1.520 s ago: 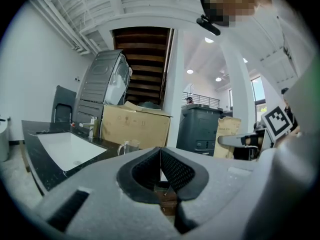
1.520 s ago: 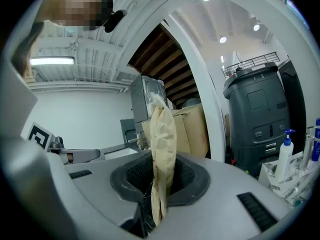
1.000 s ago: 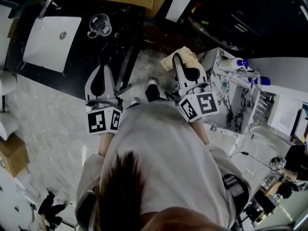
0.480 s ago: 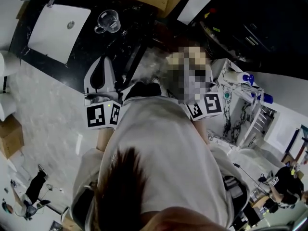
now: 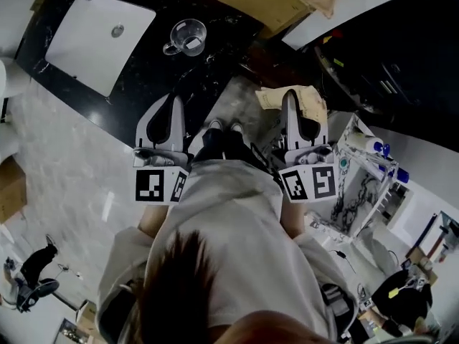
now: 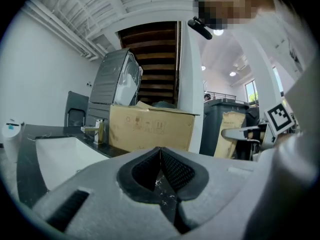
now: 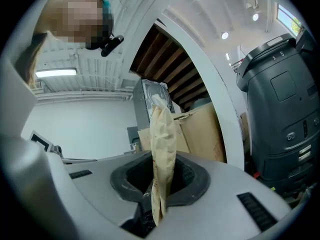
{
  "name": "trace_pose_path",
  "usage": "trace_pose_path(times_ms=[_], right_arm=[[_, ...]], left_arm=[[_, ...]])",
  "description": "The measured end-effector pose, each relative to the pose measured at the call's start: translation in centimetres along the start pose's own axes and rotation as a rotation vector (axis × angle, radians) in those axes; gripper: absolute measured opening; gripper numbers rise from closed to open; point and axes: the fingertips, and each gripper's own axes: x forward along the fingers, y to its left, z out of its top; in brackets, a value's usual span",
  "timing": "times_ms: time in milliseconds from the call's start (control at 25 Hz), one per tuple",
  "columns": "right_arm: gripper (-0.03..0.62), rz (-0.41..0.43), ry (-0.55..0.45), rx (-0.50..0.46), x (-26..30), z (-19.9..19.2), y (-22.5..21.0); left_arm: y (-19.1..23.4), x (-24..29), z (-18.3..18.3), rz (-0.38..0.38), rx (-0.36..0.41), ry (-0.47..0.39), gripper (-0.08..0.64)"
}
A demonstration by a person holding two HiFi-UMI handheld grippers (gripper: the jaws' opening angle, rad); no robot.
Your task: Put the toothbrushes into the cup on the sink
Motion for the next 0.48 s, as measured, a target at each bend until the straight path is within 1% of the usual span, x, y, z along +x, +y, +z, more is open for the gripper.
trace_pose_path(times_ms=[120,240,480], right_arm=[[0.052,0.018,-0.026,-0.01,1.3,-0.2,0.9],[0.052,0.023,-0.048,-0.013,2.3,-0.3,1.3],[0.052,-0.003,-0.046,-0.007,2.7,-0.6,1.0]], left_arm=[[1.4,0.9,-1.1,0.014,-0.008,-0.002,0.015],[3.1,1.6,-1.4,0.051,-0.008,-0.019,0.016],[5.4,1.6,-3.0,0.116,-0.026,0.008,0.015]])
